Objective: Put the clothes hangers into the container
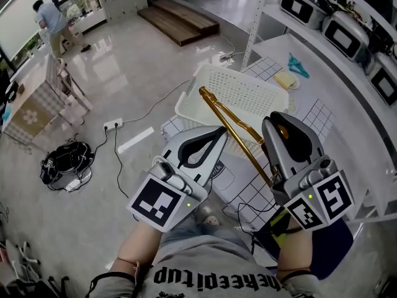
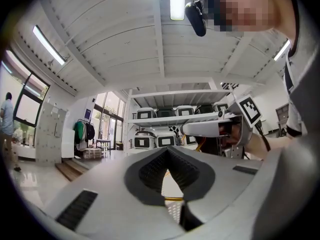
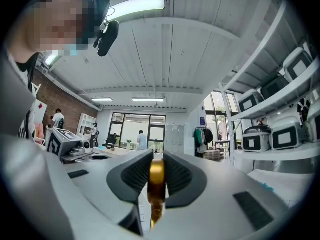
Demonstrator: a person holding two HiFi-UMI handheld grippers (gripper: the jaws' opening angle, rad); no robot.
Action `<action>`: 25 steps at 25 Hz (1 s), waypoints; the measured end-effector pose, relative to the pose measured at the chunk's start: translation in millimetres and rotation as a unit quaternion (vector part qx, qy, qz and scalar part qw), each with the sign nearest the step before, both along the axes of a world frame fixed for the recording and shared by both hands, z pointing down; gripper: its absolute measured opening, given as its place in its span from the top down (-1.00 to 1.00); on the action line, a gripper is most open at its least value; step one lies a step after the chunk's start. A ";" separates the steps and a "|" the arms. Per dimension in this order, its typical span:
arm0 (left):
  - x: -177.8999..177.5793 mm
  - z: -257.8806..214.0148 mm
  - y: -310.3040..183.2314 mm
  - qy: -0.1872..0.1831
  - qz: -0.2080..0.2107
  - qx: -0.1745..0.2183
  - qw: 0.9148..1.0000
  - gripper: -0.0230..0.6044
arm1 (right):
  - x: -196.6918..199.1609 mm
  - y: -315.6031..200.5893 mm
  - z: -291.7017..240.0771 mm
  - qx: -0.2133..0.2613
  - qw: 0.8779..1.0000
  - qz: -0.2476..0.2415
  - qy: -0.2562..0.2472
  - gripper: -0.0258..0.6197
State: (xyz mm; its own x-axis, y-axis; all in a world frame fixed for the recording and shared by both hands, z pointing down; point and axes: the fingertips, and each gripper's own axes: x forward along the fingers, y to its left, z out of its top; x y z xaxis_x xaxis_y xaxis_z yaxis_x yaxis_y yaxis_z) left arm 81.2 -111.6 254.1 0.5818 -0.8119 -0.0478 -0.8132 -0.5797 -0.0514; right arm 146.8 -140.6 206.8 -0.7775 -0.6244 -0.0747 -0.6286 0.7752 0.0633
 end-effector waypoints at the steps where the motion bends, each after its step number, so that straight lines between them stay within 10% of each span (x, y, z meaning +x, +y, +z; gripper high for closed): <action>1: -1.6 0.2 -3.2 -0.001 0.002 0.000 1.000 0.86 | -1.0 -3.7 -2.0 0.003 1.000 0.003 0.001 0.67; 25: -74.7 -5.2 -104.3 0.004 0.027 -0.004 1.000 0.86 | -60.6 -120.0 -24.0 0.030 0.998 0.047 0.020 0.67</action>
State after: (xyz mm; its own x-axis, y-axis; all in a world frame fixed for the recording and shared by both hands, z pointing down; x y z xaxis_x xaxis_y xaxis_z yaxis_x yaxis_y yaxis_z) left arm 6.5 -215.9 248.9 0.6245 -0.7796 -0.0470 -0.7810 -0.6232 -0.0401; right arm 86.2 -260.5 182.8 -0.7187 -0.6902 -0.0842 -0.6945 0.7068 0.1346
